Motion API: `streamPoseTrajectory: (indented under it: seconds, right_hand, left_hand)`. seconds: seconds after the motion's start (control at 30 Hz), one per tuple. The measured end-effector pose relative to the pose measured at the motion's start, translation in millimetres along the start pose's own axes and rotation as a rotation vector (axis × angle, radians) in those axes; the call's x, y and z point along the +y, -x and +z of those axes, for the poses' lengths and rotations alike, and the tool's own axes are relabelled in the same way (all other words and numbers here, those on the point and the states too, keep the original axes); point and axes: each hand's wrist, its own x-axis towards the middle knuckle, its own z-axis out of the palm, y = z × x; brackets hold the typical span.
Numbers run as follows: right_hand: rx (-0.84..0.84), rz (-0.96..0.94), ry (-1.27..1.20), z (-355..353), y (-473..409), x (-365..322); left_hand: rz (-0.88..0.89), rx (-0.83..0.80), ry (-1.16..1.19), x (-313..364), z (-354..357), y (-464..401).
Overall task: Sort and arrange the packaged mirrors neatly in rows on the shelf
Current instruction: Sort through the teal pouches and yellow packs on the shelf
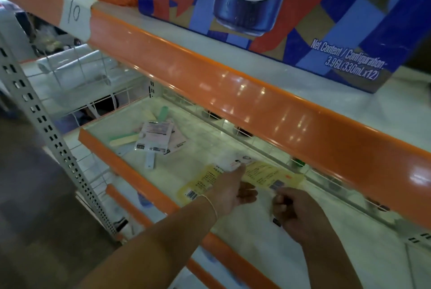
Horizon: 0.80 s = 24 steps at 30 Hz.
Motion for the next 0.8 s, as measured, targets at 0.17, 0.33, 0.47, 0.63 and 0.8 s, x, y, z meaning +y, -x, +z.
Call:
streamPoseTrajectory:
  seconds: [0.17, 0.33, 0.47, 0.63, 0.8]
  right_hand:
    - [-0.068, -0.039, 0.117, -6.3, 24.0, 27.6]
    - [-0.077, 0.039, 0.0, -6.2, 43.0, 40.4]
    - [-0.031, -0.037, -0.028, -3.0, 46.2, 42.0]
    - [-0.034, -0.135, 0.302, 11.4, 45.1, 55.4]
    - [0.001, -0.231, 0.356, 10.9, 49.1, 66.7]
  left_hand:
    - [0.027, 0.111, 0.095, 2.1, -3.1, 2.7]
    - [0.105, 0.168, -0.014, 10.6, -22.5, 21.6]
    - [0.14, 0.071, -0.124, 18.4, -47.3, 44.7]
    - [0.157, -0.074, -0.333, 13.2, -66.5, 65.8]
    - [0.213, -0.1, -0.444, 4.1, -70.4, 76.2]
